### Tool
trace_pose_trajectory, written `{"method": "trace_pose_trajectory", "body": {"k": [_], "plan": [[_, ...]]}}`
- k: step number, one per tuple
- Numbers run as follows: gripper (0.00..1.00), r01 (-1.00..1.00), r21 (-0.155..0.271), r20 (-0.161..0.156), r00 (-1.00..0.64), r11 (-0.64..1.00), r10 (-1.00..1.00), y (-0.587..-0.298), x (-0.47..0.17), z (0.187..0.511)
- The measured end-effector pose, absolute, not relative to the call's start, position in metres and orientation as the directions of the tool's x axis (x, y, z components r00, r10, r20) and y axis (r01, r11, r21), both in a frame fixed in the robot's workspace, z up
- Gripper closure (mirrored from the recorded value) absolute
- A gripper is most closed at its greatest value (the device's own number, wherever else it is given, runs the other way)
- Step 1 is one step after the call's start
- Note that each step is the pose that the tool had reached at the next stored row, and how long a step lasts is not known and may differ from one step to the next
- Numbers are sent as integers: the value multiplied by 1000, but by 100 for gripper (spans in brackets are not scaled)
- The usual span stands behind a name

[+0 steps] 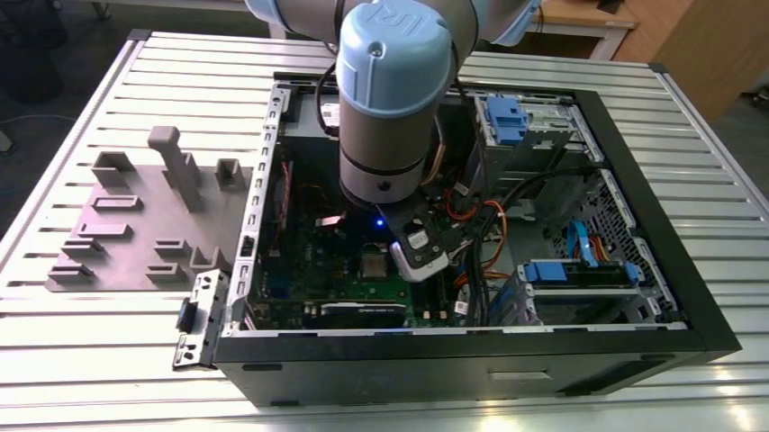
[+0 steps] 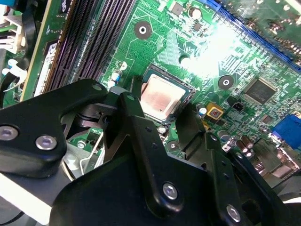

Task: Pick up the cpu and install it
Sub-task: 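Place the cpu into insertion slot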

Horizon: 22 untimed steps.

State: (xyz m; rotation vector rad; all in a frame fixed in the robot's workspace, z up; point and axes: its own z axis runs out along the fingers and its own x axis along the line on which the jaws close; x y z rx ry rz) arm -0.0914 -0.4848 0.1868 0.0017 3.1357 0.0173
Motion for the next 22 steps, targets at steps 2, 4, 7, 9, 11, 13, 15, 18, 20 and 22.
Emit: {"method": "trace_pose_trajectory", "body": {"k": [2, 4, 7, 9, 11, 13, 15, 18, 20, 22], "plan": [[45, 1, 11, -5, -1000, 1000, 1, -485, -91, 187], [45, 1, 11, -4, -1000, 1000, 2, -485, -90, 187], [45, 1, 11, 1, -1000, 1000, 1, -485, -88, 189], [45, 1, 11, 5, -1000, 1000, 1, -485, -87, 191], [45, 1, 11, 7, -1000, 1000, 1, -485, -87, 191], [45, 2, 11, 7, -1000, 1000, 1, -485, -87, 191], [45, 1, 11, 7, -1000, 1000, 1, -485, -86, 191], [45, 1, 11, 7, -1000, 1000, 1, -485, -86, 191], [47, 1, 11, 7, -1000, 1000, 1, -485, -86, 191], [53, 1, 11, 8, -1000, 1000, 1, -485, -86, 191]]}}
